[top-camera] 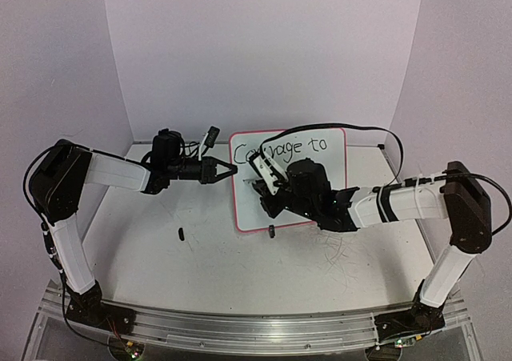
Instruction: Write a sentence on the whiteboard
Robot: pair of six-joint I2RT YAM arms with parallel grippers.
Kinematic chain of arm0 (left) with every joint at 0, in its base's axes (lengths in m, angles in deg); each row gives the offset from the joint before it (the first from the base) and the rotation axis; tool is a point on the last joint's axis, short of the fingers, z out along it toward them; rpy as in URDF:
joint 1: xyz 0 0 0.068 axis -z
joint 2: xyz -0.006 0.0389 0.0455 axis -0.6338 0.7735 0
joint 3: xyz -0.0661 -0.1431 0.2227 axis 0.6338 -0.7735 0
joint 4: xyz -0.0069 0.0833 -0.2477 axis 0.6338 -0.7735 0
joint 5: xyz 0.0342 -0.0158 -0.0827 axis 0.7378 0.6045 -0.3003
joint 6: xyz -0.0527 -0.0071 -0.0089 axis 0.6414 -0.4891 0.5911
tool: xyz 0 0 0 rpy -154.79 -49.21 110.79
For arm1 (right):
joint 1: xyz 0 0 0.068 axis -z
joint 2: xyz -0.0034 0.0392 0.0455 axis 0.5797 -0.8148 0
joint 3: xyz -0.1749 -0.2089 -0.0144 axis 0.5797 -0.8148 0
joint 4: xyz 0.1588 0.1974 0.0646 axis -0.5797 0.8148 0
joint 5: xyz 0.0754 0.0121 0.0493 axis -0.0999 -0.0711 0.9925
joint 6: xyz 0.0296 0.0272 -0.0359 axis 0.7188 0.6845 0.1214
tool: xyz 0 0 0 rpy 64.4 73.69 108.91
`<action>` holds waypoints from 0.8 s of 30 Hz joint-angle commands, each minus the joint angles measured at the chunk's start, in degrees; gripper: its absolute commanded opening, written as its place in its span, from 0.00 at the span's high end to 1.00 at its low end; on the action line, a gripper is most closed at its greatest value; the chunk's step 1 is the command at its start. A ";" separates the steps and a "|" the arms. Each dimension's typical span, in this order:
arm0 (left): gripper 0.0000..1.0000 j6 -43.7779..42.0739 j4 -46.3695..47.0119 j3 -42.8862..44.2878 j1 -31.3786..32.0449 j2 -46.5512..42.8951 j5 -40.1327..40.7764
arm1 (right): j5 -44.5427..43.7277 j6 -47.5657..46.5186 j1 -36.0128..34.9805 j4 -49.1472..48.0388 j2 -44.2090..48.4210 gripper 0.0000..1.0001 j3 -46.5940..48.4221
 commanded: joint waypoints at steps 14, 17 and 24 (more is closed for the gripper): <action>1.00 -1.20 1.28 0.34 0.38 -3.05 -1.90 | -3.10 0.19 -0.50 -1.84 0.66 1.00 1.16; 1.00 -1.20 1.28 0.36 0.34 -3.14 -1.93 | -2.74 0.53 -0.79 -1.64 0.48 1.00 0.81; 1.00 -1.20 1.25 0.39 0.36 -3.03 -2.00 | -1.83 0.83 -1.72 -0.87 -0.24 1.00 1.05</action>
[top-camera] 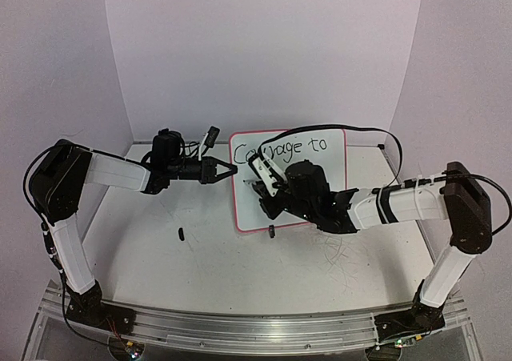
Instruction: Write a sentence on the whiteboard
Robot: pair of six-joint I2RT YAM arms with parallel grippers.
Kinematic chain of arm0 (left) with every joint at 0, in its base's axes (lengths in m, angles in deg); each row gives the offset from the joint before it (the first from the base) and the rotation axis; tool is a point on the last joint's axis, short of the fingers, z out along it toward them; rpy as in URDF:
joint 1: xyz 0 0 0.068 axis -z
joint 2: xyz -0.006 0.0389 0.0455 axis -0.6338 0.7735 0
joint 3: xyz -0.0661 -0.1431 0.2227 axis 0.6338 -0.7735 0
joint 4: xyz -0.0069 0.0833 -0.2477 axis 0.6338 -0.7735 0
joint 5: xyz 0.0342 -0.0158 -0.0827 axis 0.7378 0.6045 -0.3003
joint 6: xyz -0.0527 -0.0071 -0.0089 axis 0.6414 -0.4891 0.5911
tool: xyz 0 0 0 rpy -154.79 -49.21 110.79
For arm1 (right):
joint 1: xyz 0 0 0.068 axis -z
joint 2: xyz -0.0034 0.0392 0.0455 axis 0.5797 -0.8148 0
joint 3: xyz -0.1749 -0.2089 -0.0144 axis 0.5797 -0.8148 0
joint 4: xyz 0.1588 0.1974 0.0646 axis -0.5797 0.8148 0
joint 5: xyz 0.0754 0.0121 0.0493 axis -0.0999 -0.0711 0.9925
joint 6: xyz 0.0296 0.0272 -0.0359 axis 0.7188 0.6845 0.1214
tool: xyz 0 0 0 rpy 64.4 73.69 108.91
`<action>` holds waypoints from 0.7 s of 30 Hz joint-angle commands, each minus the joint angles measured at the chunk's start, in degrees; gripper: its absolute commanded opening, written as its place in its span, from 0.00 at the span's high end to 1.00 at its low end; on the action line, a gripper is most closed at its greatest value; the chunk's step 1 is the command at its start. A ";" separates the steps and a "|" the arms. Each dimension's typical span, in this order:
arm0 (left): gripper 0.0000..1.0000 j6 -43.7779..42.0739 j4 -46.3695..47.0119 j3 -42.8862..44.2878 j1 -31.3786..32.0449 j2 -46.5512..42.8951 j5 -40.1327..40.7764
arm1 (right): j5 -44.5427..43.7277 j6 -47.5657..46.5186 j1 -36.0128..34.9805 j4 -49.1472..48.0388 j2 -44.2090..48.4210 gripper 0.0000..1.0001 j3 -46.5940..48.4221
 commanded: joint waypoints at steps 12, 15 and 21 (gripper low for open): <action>1.00 -1.19 1.30 0.45 0.34 -2.91 -2.21 | -0.65 2.10 -1.43 -0.26 0.33 1.00 -0.88; 1.00 -1.19 1.31 0.57 0.35 -2.80 -2.30 | -1.28 2.26 -1.43 -0.22 0.47 1.00 -1.36; 1.00 -1.19 1.24 0.58 0.41 -2.71 -2.35 | -2.59 2.71 -1.40 -2.88 2.29 1.00 -2.29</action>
